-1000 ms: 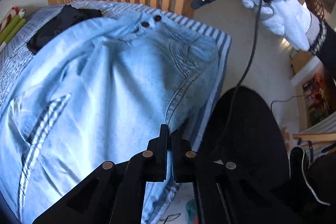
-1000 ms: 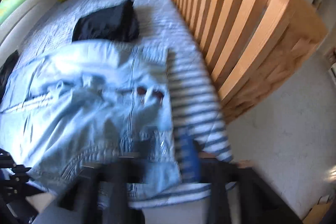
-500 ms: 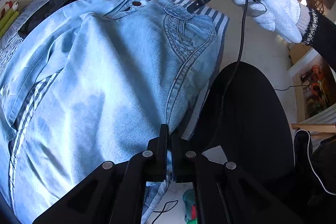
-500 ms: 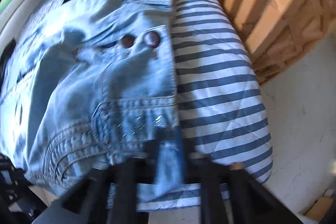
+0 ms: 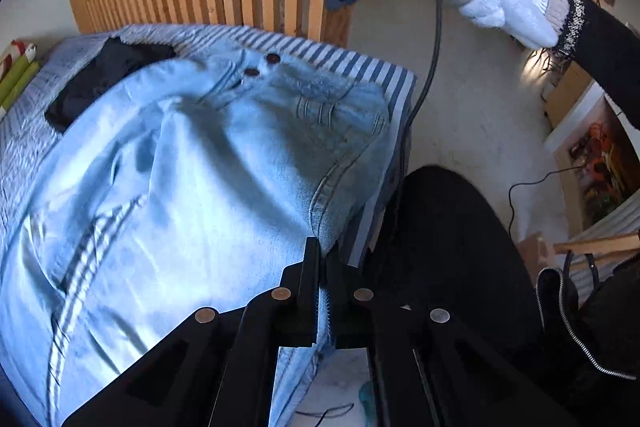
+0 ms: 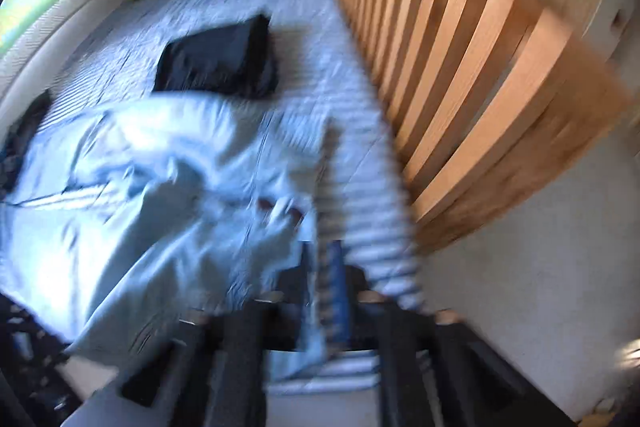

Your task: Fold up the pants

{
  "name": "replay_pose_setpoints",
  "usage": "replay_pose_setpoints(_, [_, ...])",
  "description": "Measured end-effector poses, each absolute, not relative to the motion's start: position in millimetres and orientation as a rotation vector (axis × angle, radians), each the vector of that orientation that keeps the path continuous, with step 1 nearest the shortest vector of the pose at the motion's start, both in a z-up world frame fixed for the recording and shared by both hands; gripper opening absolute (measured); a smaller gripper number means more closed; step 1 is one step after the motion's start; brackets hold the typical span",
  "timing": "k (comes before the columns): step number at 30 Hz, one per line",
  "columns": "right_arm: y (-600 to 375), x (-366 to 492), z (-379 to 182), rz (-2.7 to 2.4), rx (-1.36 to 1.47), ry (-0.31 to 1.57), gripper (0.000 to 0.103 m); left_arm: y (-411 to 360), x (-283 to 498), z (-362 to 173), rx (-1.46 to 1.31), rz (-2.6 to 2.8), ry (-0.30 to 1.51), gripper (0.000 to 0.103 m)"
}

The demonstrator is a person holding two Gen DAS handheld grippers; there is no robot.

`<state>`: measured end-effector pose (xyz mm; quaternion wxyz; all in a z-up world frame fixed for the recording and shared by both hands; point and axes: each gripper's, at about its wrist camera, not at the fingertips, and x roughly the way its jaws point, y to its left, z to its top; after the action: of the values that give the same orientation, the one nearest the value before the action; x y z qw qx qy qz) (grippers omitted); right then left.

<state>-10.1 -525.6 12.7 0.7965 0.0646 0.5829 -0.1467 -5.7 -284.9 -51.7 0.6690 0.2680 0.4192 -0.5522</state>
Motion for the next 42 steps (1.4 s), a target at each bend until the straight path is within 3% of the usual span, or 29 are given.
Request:
replay_pose_setpoints(6, [-536.3, -30.9, -65.4, -0.28, 0.264, 1.366, 0.038, -274.5, -2.3, -80.6, 0.606, -1.229, 1.024, 0.002])
replay_pose_setpoints(14, [-549.6, -31.3, -97.9, -0.208, 0.417, 1.357, 0.038, -274.1, -2.5, -108.5, 0.642, -1.209, 1.085, 0.002])
replay_pose_setpoints(17, [-534.8, -32.6, -97.7, -0.131, 0.399, 1.349, 0.031, -274.8, -1.7, -115.3, 0.647, -1.206, 1.104, 0.002])
replay_pose_setpoints(21, [-514.8, -42.0, -86.0, -0.037, 0.306, 1.326, 0.031, -282.2, 1.3, -123.5, 0.661, -1.206, 1.119, 0.002])
replay_pose_setpoints(28, [-523.4, -50.9, -103.6, -0.05, 0.39, 1.351, 0.031, -281.5, 1.9, -125.9, 0.658, -1.204, 1.128, 0.002])
replay_pose_setpoints(34, [-505.3, -53.2, -67.8, 0.089, 0.406, 1.215, 0.031, -283.2, 1.8, -128.2, 0.658, -1.208, 1.14, 0.002])
replay_pose_setpoints(42, [-495.3, -36.4, -116.8, -0.011, 0.352, 1.392, 0.032, -280.8, 1.3, -129.7, 0.651, -1.209, 1.139, 0.002])
